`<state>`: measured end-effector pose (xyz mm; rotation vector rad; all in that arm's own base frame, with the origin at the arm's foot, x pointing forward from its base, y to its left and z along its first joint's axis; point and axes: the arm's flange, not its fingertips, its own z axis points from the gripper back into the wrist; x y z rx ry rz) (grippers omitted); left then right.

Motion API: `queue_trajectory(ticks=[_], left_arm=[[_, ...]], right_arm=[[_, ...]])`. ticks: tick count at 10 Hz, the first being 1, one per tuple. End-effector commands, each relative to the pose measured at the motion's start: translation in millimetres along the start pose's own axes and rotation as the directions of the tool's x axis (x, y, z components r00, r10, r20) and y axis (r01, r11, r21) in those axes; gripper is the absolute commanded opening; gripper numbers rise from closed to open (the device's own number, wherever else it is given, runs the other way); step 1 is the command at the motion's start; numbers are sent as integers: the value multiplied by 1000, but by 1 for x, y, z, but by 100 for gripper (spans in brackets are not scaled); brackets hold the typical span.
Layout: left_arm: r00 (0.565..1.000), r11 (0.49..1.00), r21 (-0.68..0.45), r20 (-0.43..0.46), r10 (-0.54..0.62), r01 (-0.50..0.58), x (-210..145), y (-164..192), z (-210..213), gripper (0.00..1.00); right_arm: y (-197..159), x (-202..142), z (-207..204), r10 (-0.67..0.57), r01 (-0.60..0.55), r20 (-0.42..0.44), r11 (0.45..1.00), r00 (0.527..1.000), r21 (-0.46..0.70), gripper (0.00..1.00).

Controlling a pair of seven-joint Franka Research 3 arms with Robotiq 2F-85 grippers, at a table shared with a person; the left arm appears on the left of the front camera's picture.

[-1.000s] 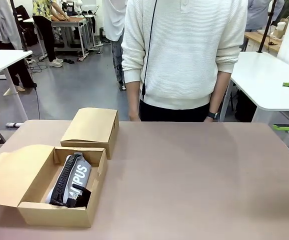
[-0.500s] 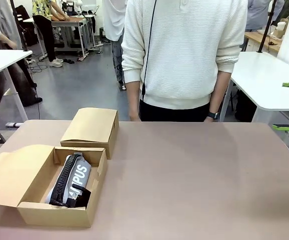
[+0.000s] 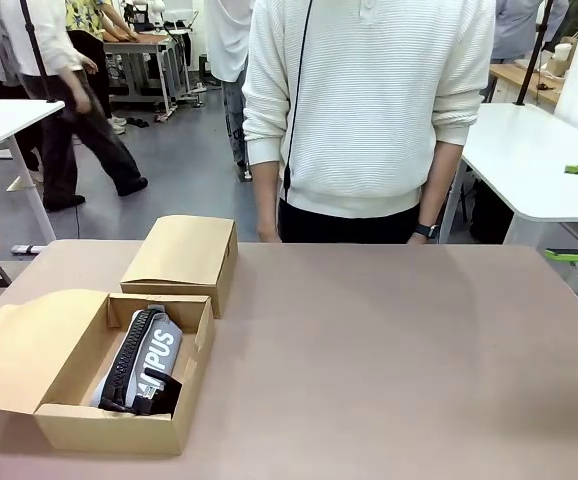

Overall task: Place items inside the box.
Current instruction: Close the lid of the Mailer Box closest to the robot.

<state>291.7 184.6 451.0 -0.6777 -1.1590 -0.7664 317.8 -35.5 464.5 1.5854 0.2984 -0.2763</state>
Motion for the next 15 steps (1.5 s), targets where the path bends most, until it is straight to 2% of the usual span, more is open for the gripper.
queue_trajectory(ticks=[1,2,3,4,7,8,9,10,12,13,15], left_arm=[[850,848,95,31,-526,521,-37,-16,-2,100],[837,836,47,-1,-547,546,-45,-22,-3,100],[869,867,90,19,-494,491,-42,-23,-4,100],[947,947,-23,-33,-320,319,-17,1,7,100],[947,947,-23,-33,-320,319,-17,1,7,100],[930,931,-18,-34,-366,365,-23,4,7,100],[916,916,-86,-46,-398,393,-27,23,13,100],[878,872,-150,-47,-477,466,-30,35,17,100],[757,768,-217,-150,-636,603,-47,50,27,100],[760,781,-250,-196,-619,572,-51,61,31,100],[760,813,-230,-290,-582,535,-60,87,46,100]], right_arm=[[1,-3,2,2,-2,-7,1000,1000,1,100],[1,-3,2,2,-2,-7,1000,1000,1,100],[1,-3,2,2,-2,-7,1000,1000,1,100],[1,-3,2,2,-2,-7,1000,1000,1,100],[1,-3,2,2,-2,-7,1000,1000,1,100],[1,-3,2,2,-2,-7,1000,1000,1,100],[1,-3,2,2,-2,-7,1000,1000,1,100],[1,-3,2,2,-2,-7,1000,1000,1,100],[1,-3,2,2,-2,-7,1000,1000,1,100],[1,-3,2,2,-2,-7,1000,1000,1,100],[1,-3,2,2,-2,-7,1000,1000,1,100]])
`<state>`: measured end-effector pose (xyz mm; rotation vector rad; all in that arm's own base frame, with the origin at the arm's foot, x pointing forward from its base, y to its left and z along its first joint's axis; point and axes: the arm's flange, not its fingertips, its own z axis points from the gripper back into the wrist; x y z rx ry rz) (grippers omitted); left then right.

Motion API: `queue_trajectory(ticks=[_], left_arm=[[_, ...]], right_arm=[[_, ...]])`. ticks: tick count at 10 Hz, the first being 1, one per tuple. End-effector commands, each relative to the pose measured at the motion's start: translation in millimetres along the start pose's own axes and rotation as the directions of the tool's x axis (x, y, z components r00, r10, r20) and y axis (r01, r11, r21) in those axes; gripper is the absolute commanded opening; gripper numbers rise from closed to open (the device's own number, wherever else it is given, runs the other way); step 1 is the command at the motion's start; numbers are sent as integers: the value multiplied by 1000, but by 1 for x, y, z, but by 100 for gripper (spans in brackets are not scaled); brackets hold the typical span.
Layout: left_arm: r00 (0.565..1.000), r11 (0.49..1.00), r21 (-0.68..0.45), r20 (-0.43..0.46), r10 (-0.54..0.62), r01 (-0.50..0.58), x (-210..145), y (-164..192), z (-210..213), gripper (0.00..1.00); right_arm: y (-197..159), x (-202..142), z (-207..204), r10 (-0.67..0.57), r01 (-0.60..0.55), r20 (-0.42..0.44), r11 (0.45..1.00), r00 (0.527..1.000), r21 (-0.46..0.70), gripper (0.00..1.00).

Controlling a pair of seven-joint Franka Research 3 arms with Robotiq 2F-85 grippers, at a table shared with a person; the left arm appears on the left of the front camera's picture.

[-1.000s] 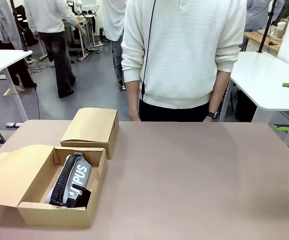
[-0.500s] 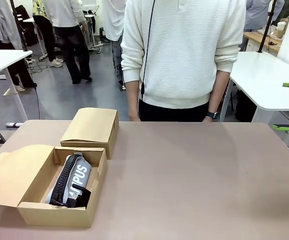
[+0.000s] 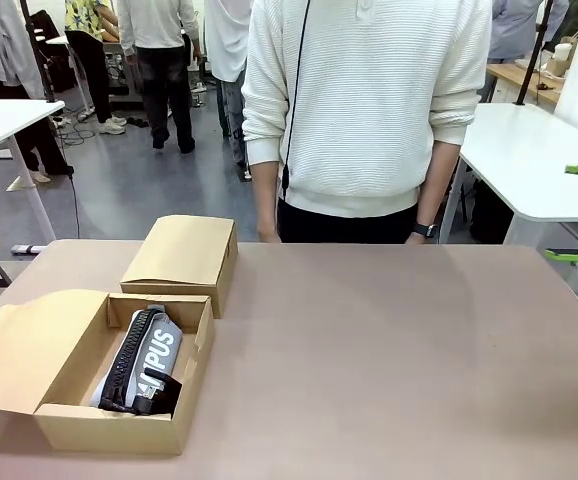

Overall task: Place items inside the box.
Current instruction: Close the lid of the Mailer Box closest to the robot.

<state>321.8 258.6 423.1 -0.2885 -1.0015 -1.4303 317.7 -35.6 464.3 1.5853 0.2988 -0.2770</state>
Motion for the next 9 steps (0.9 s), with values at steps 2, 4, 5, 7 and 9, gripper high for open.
queue_trajectory(ticks=[2,4,5,7,9], left_arm=[[989,993,25,-97,113,-111,-63,5,0,100],[982,990,1,-129,140,-141,-82,16,-14,100],[977,989,-7,-154,148,-151,-88,20,-22,100],[973,985,-38,-170,159,-168,-99,19,-35,100],[972,981,-81,-171,158,-174,-102,22,-50,100]], right_arm=[[1,-3,2,2,-2,-7,1000,1000,1,100],[1,-3,2,2,-2,-7,1000,1000,1,100],[1,-3,2,2,-2,-7,1000,1000,1,100],[1,-3,2,2,-2,-7,1000,1000,1,100],[1,-3,2,2,-2,-7,1000,1000,1,100]])
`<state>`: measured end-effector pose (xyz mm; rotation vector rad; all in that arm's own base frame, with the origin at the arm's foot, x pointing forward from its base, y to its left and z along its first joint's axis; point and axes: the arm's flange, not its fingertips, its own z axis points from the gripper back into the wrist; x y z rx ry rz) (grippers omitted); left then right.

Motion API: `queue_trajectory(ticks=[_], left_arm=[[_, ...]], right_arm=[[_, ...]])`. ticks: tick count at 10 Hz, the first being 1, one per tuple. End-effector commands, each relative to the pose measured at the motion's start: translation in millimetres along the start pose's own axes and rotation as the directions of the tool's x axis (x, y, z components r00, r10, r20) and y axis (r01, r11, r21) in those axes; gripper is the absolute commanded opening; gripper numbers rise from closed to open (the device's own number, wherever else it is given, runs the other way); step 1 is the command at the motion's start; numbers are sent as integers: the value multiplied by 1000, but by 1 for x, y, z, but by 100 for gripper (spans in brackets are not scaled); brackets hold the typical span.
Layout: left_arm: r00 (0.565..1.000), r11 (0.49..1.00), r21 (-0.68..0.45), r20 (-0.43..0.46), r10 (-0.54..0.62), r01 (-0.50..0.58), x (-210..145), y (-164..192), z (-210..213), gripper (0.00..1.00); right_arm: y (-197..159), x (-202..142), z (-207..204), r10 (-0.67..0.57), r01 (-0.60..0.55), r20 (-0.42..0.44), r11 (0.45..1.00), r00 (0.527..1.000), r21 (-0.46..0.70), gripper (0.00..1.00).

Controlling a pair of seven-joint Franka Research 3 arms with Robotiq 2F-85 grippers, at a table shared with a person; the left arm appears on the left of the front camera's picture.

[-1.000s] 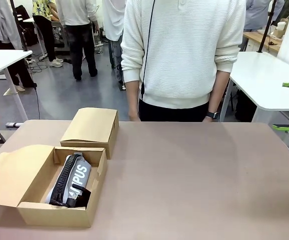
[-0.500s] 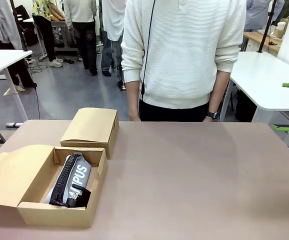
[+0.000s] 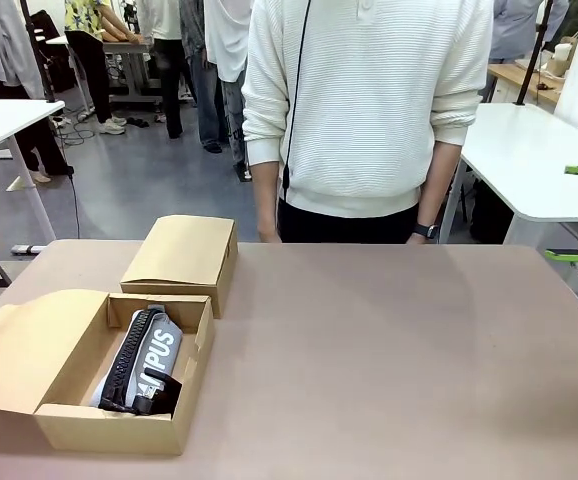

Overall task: Place items inside the box.
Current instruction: Close the lid of the Mailer Box closest to the robot.

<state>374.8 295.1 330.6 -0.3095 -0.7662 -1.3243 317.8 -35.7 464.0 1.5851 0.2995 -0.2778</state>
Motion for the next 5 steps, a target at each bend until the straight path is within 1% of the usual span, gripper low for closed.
queue_trajectory(ticks=[1,3,5], left_arm=[[1000,1000,-30,0,-6,6,-1,7,-10,100],[999,998,-61,48,-25,28,4,5,-26,100],[995,996,-79,97,-36,44,9,11,-36,100]], right_arm=[[1,-3,2,3,-3,-7,1000,1000,1,100],[1,-3,2,3,-3,-7,1000,1000,1,100],[1,-3,2,3,-3,-7,1000,1000,1,100]])
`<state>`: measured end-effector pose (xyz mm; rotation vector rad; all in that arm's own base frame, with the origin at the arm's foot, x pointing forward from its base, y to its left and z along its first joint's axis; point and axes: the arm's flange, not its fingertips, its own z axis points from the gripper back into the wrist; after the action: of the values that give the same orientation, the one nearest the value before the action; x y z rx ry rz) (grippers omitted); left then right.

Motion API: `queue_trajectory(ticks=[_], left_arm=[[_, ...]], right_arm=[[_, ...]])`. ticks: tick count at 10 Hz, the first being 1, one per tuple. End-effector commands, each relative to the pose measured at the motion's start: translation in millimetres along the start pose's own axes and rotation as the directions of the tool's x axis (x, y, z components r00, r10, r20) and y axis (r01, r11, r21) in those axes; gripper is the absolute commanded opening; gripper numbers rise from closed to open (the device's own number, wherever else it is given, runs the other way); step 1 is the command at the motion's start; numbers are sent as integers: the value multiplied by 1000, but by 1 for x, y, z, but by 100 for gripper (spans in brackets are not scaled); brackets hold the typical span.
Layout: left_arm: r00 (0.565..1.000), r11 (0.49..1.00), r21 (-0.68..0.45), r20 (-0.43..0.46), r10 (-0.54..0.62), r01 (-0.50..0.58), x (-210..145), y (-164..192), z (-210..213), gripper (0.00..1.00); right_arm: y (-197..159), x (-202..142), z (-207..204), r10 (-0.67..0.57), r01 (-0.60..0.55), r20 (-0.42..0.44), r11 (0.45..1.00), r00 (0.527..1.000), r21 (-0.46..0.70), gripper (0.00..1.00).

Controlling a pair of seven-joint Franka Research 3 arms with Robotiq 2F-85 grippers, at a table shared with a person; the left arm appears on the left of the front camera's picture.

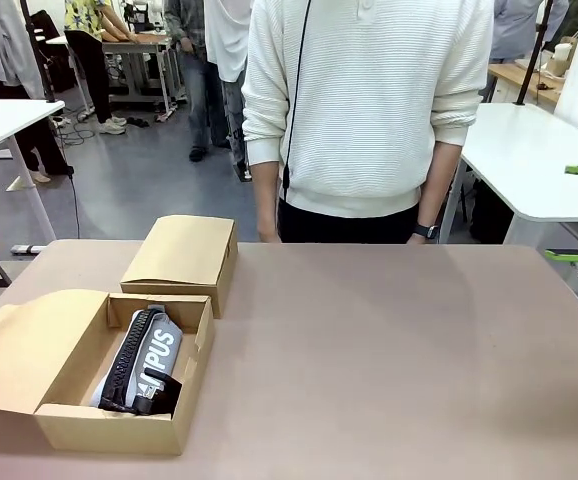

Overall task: Place items inside the box.
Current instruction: Close the lid of the Mailer Box closest to the robot.

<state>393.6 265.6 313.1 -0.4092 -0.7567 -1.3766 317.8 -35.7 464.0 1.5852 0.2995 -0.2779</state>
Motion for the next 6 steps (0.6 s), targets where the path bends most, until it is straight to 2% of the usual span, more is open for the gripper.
queue_trajectory(ticks=[1,3,6], left_arm=[[995,999,-13,92,-29,30,0,5,-4,100],[993,998,-44,110,-38,43,6,3,-17,100],[978,995,-74,203,-46,62,20,7,-36,100]], right_arm=[[1,-3,2,3,-3,-7,1000,1000,1,100],[1,-3,2,3,-3,-7,1000,1000,1,100],[1,-3,2,3,-3,-7,1000,1000,1,100]])
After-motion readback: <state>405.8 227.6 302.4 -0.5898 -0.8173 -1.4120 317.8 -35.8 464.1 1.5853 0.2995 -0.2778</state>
